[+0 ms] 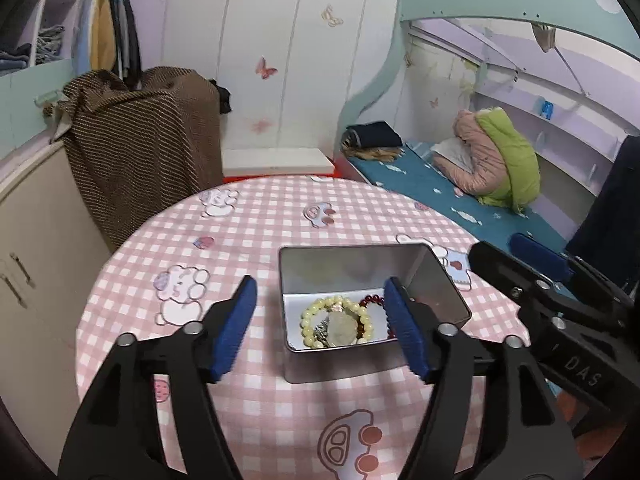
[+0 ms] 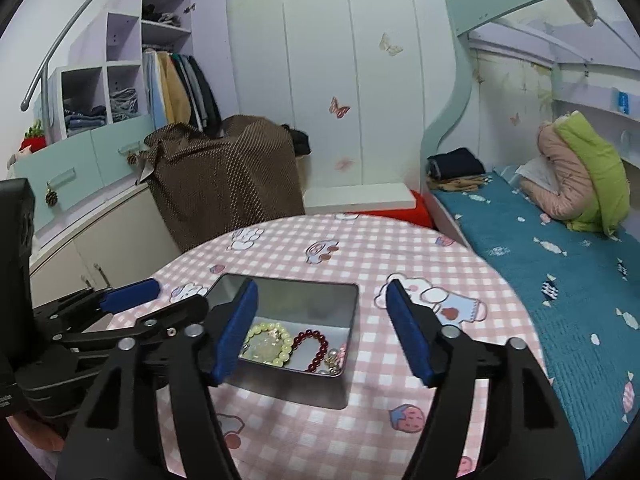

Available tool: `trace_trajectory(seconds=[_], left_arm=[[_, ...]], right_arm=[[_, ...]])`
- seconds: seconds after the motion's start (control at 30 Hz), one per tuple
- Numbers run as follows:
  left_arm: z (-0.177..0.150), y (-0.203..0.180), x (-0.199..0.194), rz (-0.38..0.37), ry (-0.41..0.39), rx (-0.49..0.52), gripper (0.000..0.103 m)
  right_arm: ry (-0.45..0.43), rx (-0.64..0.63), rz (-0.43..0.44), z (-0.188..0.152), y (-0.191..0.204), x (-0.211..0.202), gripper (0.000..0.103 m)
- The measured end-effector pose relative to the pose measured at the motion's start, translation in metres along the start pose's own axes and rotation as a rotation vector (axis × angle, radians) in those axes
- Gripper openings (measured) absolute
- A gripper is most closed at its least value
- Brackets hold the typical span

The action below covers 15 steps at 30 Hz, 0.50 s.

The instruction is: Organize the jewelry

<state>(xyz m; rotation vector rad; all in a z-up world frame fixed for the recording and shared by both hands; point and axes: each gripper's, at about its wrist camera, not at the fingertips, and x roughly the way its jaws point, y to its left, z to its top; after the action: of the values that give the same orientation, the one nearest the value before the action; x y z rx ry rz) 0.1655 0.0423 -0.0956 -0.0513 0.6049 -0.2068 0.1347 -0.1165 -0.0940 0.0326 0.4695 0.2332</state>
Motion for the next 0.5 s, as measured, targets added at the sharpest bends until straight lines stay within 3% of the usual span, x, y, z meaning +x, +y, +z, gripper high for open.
trace_trajectory(seconds=[0.13, 0.27, 0.5], left_arm=[[0.005, 0.001, -0.018, 0.034, -0.045, -0.012, 0.084], [0.010, -0.003, -0.038, 0.055, -0.092, -0.005, 0.089], [0.016, -0.016, -0.071, 0.087, -0.160, 0.022, 0.091]], right_arm=[[-0.042, 0.016, -0.025, 0.006, -0.003, -0.015, 0.081], [-0.091, 0.016, -0.056, 0.012, -0.001, -0.031, 0.092], [-0.152, 0.024, -0.083, 0.018, -0.003, -0.058, 0.095]])
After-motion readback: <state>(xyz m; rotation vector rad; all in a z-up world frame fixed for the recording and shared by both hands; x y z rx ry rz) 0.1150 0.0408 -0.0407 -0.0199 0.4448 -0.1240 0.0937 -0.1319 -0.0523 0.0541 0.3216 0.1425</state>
